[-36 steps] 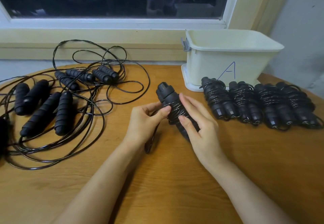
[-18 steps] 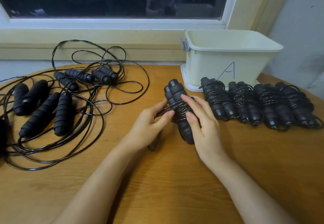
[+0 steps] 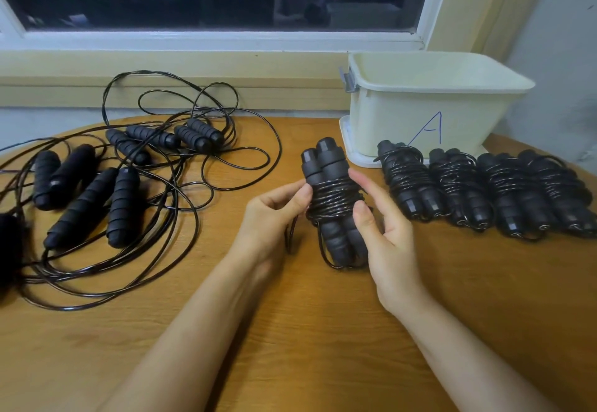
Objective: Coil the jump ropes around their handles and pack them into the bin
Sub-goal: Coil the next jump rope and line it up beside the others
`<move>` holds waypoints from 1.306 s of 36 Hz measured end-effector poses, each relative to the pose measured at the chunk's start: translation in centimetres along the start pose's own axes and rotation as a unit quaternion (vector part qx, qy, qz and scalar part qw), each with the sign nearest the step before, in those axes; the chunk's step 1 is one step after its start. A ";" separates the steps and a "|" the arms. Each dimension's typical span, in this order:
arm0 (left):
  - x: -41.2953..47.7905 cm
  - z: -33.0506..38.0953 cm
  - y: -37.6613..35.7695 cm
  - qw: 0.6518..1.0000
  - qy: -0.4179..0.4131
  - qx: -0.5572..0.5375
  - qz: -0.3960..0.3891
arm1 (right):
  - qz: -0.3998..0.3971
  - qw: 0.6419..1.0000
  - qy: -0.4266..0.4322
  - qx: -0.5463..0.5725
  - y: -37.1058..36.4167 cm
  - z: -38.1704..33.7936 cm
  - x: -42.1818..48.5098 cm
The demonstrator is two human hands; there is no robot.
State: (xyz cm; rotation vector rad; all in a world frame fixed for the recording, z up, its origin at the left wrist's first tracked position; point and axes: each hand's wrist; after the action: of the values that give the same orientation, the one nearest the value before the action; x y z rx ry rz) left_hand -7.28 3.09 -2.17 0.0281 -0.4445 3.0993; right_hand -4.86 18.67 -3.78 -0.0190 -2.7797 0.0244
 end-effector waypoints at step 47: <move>-0.3 -0.7 -0.4 0.975 -0.139 0.170 -0.037 | 0.071 0.945 0.071 -0.312 0.2 1.5 0.7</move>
State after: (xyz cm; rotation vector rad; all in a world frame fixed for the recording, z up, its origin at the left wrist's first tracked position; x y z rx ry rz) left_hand -6.97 3.67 -2.71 0.4729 0.0921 3.0636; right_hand -6.08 18.87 -4.89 -0.3646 -2.5183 -0.7863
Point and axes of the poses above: each hand's wrist, its own x-axis towards the middle knuckle, its own y-axis out of the back of the hand, z = x × y, and after that the axes turned 5 degrees about -y, right-handed
